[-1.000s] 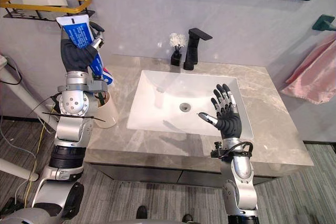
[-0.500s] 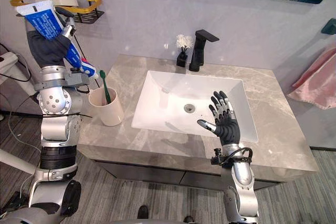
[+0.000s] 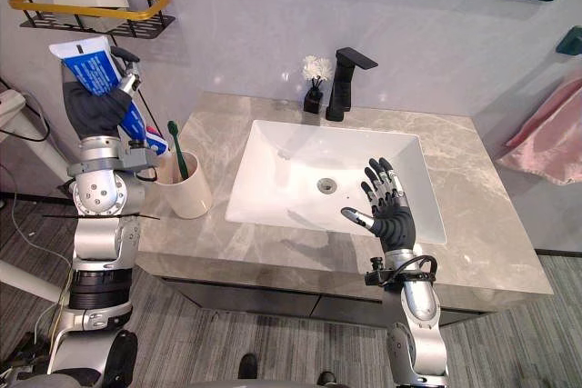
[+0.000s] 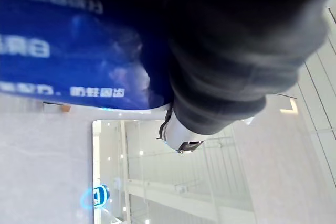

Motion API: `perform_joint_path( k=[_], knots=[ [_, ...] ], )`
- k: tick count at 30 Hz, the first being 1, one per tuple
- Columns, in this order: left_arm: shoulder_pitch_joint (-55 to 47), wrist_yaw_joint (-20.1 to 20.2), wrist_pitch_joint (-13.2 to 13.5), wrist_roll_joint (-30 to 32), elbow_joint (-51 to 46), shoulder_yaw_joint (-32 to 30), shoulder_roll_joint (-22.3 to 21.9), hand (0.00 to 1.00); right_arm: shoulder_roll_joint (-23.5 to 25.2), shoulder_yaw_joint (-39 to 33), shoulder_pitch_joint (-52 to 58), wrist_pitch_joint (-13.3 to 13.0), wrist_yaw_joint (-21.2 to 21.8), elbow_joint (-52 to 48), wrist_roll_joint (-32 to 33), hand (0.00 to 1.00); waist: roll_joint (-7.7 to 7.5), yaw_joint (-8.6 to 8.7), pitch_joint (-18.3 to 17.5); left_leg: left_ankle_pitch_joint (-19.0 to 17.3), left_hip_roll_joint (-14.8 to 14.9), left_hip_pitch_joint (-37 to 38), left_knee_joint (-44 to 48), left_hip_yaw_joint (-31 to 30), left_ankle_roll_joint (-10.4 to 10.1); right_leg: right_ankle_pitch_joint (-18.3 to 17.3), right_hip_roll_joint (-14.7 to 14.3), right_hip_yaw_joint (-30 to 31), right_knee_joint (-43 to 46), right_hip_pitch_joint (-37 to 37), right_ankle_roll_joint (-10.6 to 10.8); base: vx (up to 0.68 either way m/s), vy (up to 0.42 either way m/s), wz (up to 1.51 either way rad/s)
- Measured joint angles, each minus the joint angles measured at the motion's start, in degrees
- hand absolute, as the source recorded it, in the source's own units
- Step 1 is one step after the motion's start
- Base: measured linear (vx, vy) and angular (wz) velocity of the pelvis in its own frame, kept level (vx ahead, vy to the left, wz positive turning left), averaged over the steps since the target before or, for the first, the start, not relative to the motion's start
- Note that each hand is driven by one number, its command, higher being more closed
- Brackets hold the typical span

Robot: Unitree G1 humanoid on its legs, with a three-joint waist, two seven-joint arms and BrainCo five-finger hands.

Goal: Organize washtable

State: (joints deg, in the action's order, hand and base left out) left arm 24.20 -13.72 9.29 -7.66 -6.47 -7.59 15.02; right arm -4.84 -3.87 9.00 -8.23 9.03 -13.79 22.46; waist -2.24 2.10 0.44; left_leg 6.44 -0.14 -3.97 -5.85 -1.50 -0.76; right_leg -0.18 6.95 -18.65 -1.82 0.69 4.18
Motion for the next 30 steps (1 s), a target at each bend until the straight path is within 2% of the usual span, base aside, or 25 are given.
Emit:
perform_joint_path(
  k=[16,17,30],
  knots=[
    [-6.1,1.2,-0.2,-0.1,0.0,0.3,-3.2,1.00,0.0,0.0,0.0,0.0,0.0,0.0,0.1,0.00,-0.05,-0.19,0.2,0.0,0.1,0.1,0.0,0.0,0.0,0.0,0.0,0.0,0.0,0.1,0.0,0.00,0.000,0.00],
    [-6.5,1.2,-0.2,-0.1,0.0,0.3,-3.2,0.00,0.0,0.2,0.0,0.1,0.0,0.0,0.1,0.00,-0.09,-0.22,0.2,0.0,0.1,0.1,0.0,0.0,0.0,0.0,0.0,0.0,0.0,0.1,0.0,0.00,0.000,0.00],
    [-7.3,2.4,-0.4,0.0,-1.0,0.6,-3.2,0.00,0.1,0.4,0.0,0.1,0.0,0.0,0.1,0.00,-0.15,-0.14,0.3,-0.1,0.1,0.3,0.0,0.2,-0.1,0.0,0.0,0.2,0.0,0.2,0.0,0.00,0.000,0.00]
  ],
)
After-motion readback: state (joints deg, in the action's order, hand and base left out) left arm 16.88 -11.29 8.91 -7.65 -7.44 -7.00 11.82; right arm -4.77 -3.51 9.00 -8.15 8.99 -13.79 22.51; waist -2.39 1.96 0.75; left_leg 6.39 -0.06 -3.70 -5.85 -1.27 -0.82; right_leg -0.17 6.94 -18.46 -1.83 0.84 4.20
